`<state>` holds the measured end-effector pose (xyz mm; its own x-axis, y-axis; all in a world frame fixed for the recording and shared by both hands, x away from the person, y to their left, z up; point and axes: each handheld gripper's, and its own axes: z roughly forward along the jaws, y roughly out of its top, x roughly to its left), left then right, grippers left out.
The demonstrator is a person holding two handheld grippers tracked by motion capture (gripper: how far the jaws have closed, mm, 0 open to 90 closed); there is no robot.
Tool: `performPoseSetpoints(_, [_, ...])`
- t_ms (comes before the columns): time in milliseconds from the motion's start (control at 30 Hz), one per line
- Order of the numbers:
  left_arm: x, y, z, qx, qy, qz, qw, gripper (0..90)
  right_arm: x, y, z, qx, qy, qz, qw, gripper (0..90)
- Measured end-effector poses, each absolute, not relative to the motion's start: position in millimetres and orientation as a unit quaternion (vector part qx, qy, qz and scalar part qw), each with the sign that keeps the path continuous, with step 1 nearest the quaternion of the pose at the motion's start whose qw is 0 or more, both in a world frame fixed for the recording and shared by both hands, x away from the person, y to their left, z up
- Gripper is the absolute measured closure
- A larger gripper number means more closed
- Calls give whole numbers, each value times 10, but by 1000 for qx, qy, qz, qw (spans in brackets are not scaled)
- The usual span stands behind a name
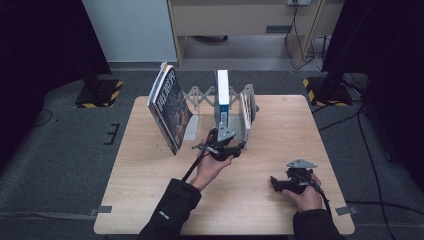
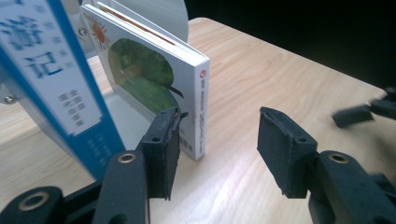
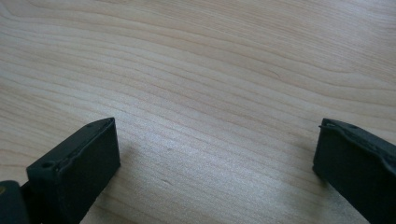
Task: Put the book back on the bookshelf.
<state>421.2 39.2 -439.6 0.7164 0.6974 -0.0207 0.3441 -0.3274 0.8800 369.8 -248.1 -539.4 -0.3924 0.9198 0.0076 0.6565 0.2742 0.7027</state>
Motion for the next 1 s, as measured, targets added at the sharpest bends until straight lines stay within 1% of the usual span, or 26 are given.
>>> performPoseSetpoints(200, [4034,681,-4355,799,329,159,477,431,3699,-2481,-5394,511,771,319,206,6])
performPoseSetpoints(400, [3919,1050,-4403,790,362,143,473,397,3699,-2481,-5394,511,771,319,207,6])
performPoseSetpoints(500, [3887,1226,-4414,788,372,150,466,383,3698,-2480,-5394,511,771,319,206,6])
performPoseSetpoints(667, [3813,1520,-4465,782,394,145,460,347,3699,-2481,-5394,511,771,319,206,6])
performPoseSetpoints(867, [3702,1823,-4609,779,415,150,446,291,3698,-2480,-5394,511,771,319,206,7])
performPoseSetpoints(1000, [3655,1976,-4728,783,429,140,428,263,3698,-2480,-5394,511,771,319,206,6])
